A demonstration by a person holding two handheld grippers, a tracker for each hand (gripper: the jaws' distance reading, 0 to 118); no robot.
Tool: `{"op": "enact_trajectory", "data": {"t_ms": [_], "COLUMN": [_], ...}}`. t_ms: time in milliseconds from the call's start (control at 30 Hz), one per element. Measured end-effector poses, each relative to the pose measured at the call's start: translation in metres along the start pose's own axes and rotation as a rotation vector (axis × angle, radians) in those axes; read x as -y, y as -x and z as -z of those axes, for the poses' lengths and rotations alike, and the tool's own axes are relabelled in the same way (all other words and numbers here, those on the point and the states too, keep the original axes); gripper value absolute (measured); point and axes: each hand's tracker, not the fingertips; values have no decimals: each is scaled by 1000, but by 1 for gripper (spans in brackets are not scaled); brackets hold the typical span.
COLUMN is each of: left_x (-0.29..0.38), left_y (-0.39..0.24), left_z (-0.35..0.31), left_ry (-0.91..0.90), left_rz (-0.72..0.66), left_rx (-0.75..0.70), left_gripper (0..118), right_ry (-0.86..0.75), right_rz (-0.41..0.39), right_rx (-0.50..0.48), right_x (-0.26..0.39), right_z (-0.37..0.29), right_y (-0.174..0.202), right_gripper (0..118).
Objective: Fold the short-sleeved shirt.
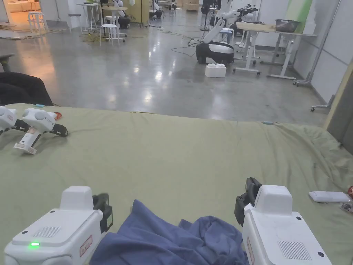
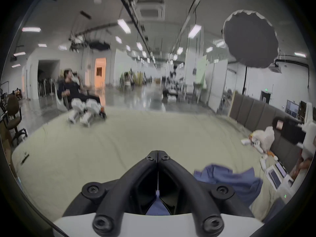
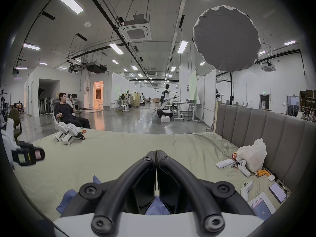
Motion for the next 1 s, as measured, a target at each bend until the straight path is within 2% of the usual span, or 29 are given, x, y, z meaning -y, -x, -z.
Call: {"op": "enact_trajectory", "data": {"t_ms": [233, 300, 367, 433, 567, 667, 700, 833, 1000], "left_x": [57, 70, 79, 87, 100, 95, 95, 93, 84], "left_y": [42, 50, 49, 48, 34, 9, 1, -15, -12], "left_z": [37, 43, 44, 51, 63, 50, 48, 42, 31], "left_ry": [391, 443, 494, 534, 590, 565, 557, 554, 535], "left_rz": [-30, -81, -118, -130, -89, 11, 56, 78, 25], "left_rx": [-29, -27, -38, -47, -101, -141, -143, -67, -18], "left_gripper": [2, 20, 48, 60, 60, 56, 49, 2, 1], "right_ry": [78, 94, 108, 123, 148, 161, 166, 190, 242], "right_rz": [-12, -13, -6, -2, -2, -4, -2, 7, 41], "right_rx": [12, 16, 18, 17, 16, 24, 27, 42, 89], "right_x": [18, 24, 29, 34, 42, 47, 49, 57, 65], "right_z": [3, 4, 3, 4, 5, 5, 5, 8, 16], "right_y": [-14, -16, -18, -19, -22, -26, -27, -38, -79], "right_gripper": [0, 0, 0, 0, 0, 0, 0, 0, 1]}}
